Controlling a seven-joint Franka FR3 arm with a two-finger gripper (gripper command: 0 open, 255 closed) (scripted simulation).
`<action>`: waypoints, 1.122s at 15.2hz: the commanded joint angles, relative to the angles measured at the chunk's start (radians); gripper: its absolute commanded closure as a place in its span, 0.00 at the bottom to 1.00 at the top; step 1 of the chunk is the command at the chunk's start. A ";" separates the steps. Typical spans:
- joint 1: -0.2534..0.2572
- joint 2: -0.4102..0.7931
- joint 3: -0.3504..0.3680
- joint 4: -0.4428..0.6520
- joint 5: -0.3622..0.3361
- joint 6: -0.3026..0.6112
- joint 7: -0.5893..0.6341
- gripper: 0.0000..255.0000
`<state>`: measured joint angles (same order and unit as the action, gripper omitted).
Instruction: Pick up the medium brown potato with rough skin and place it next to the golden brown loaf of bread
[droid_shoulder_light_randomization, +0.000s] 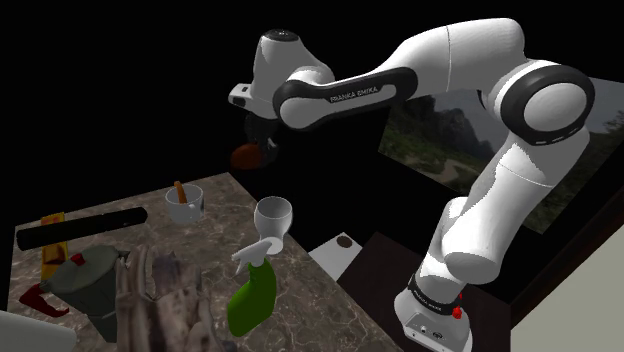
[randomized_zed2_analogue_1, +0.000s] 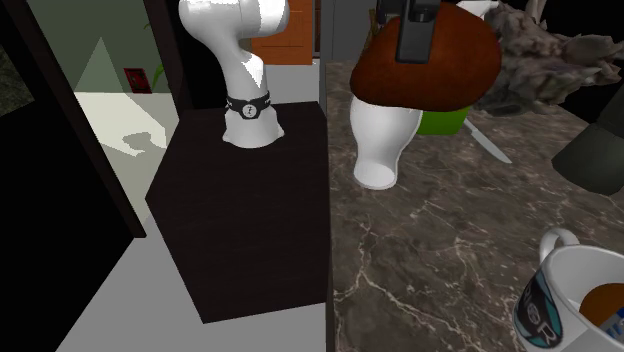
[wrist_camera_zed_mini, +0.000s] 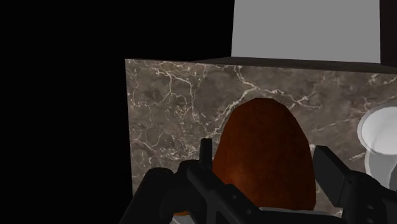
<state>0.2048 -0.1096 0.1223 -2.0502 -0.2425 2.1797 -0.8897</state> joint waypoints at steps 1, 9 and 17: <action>0.001 -0.005 0.000 0.023 0.005 -0.028 -0.008 1.00; 0.013 -0.082 0.012 0.009 0.021 -0.093 -0.004 1.00; 0.072 -0.346 0.070 -0.228 0.064 -0.135 0.080 1.00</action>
<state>0.2682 -0.4209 0.1836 -2.2494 -0.1852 2.0532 -0.8215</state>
